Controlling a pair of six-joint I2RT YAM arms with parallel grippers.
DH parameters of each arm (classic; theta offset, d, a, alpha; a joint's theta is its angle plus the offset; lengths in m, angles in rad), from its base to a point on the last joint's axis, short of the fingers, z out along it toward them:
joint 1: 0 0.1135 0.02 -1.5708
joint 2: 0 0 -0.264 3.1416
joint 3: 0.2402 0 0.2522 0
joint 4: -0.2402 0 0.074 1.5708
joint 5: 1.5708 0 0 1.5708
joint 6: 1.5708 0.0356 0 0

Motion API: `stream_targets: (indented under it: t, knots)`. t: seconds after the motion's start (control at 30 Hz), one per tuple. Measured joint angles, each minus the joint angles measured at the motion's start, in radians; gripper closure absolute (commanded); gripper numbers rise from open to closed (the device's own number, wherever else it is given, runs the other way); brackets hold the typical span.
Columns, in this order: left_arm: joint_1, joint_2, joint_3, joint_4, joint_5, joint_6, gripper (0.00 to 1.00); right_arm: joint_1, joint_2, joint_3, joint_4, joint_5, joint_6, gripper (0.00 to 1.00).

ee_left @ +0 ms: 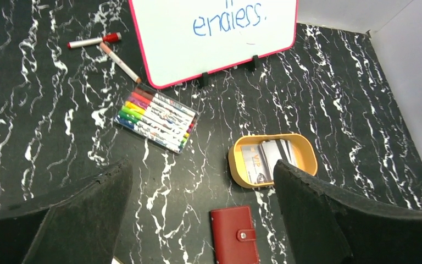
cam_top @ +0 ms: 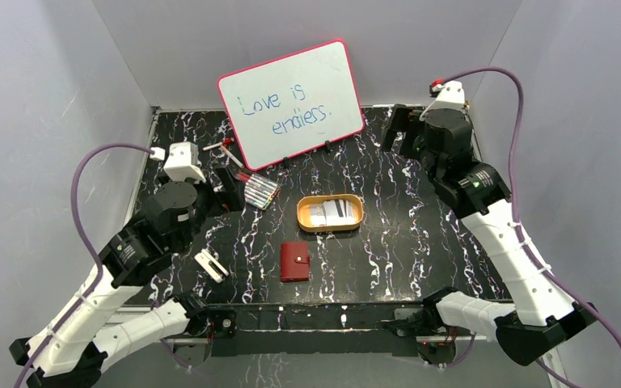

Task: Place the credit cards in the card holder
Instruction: Reset both arms

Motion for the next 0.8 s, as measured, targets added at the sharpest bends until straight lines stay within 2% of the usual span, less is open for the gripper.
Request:
stream_targets:
  t: [0.27,0.47,0.63,0.8]
  knots:
    - [0.0,0.166,0.187,0.075,-0.043,0.155,0.05,-0.159,0.015,0.03,0.035,-0.179,0.073,0.0]
    - [0.0,0.237,0.369,0.113,-0.05,0.298,0.05,-0.162,-0.017,0.004,0.191,-0.224,0.016,0.0]
    - [-0.034,0.29,0.523,0.146,-0.05,0.36,0.05,-0.147,-0.065,0.035,0.282,-0.243,-0.047,0.0]
    - [-0.063,0.298,0.551,0.184,-0.05,0.386,0.04,-0.128,-0.155,0.012,0.39,-0.25,-0.076,0.0]
